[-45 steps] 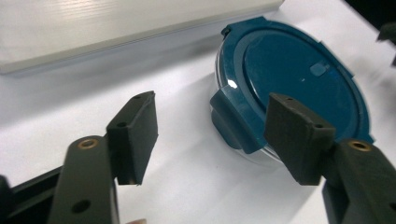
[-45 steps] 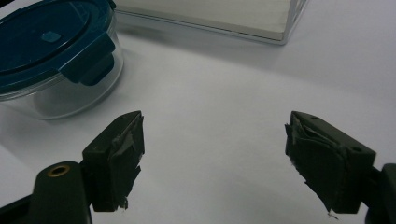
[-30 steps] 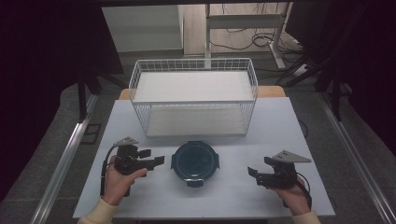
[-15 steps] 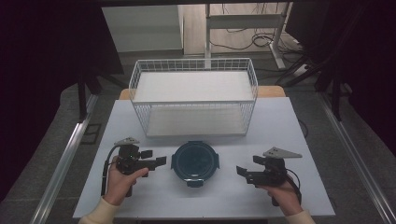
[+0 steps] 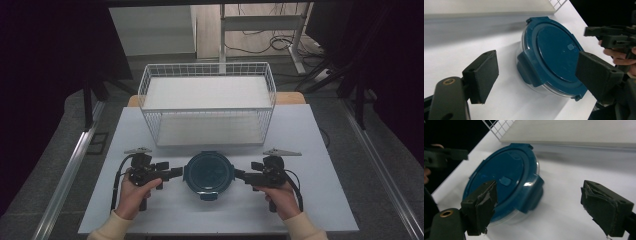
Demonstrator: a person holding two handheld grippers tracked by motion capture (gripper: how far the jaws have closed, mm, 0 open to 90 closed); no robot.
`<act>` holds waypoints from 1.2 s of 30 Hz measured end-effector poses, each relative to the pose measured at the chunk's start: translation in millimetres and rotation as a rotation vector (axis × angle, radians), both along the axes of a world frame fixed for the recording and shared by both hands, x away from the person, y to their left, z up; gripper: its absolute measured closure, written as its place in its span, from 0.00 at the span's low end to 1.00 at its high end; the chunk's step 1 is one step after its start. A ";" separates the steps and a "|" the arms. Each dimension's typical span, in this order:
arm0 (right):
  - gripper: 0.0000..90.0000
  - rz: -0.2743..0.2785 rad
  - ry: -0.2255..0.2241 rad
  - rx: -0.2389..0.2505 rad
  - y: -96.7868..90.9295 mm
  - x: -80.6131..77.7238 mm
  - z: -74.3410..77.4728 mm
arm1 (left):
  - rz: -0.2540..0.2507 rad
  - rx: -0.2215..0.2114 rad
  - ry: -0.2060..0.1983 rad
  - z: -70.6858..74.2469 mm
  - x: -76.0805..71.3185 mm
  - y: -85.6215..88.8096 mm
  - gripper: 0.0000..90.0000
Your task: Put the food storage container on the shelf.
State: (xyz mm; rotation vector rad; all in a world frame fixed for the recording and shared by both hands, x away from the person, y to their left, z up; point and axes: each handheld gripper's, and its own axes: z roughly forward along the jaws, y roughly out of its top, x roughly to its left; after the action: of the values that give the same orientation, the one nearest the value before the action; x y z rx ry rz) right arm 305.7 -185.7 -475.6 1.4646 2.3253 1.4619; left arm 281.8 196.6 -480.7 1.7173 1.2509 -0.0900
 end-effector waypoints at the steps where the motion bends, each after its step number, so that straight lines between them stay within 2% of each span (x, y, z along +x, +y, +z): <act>1: 0.15 0.000 0.011 0.010 2.0 2.0 -1.6 | -0.009 0.002 0.008 -2.1 1.3 -3.2 0.21; 4: 0.15 0.008 0.056 0.043 10.0 8.3 -7.6 | -0.022 -0.010 0.024 -5.8 3.8 -8.3 0.21; 5: 0.15 0.017 0.085 0.067 14.7 10.6 -10.0 | -0.022 -0.020 0.032 -7.0 4.6 -9.6 0.21; 6: 0.15 0.020 0.094 0.075 16.9 11.5 -11.0 | -0.030 -0.033 0.035 -8.9 5.8 -11.0 0.20; 10: 0.15 0.029 0.114 0.076 24.8 13.3 -14.9 | -0.032 -0.033 0.038 -11.9 6.3 -12.8 0.19; 11: 0.15 0.028 0.118 0.079 26.0 13.3 -16.0 | -0.030 -0.044 0.043 -13.1 6.5 -13.0 0.19; 12: 0.15 0.028 0.118 0.079 26.0 13.3 -16.0 | -0.031 -0.087 0.072 -17.0 7.9 -12.4 0.19; 13: 0.15 0.033 0.133 0.085 28.4 13.2 -18.1 | -0.031 -0.102 0.090 -19.0 8.8 -11.9 0.18; 16: 0.15 0.036 0.141 0.082 31.9 11.7 -20.4 | -0.028 -0.090 0.102 -22.7 10.8 -12.2 0.18; 26: 0.15 0.046 0.191 0.099 40.0 9.0 -29.6 | -0.067 -0.116 0.158 -33.0 15.5 -21.3 0.18; 29: 0.15 0.038 0.193 0.097 41.0 8.1 -30.5 | -0.071 -0.125 0.173 -36.0 17.1 -23.4 0.18; 36: 0.15 0.035 0.231 0.091 44.4 8.7 -36.1 | -0.088 -0.141 0.211 -43.1 20.3 -28.8 0.18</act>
State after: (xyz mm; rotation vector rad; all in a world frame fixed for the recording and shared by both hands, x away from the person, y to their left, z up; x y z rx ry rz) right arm 314.4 -141.3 -511.7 1.7089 2.4533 1.4984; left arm 302.0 167.8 -523.8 1.6722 1.2882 -0.4114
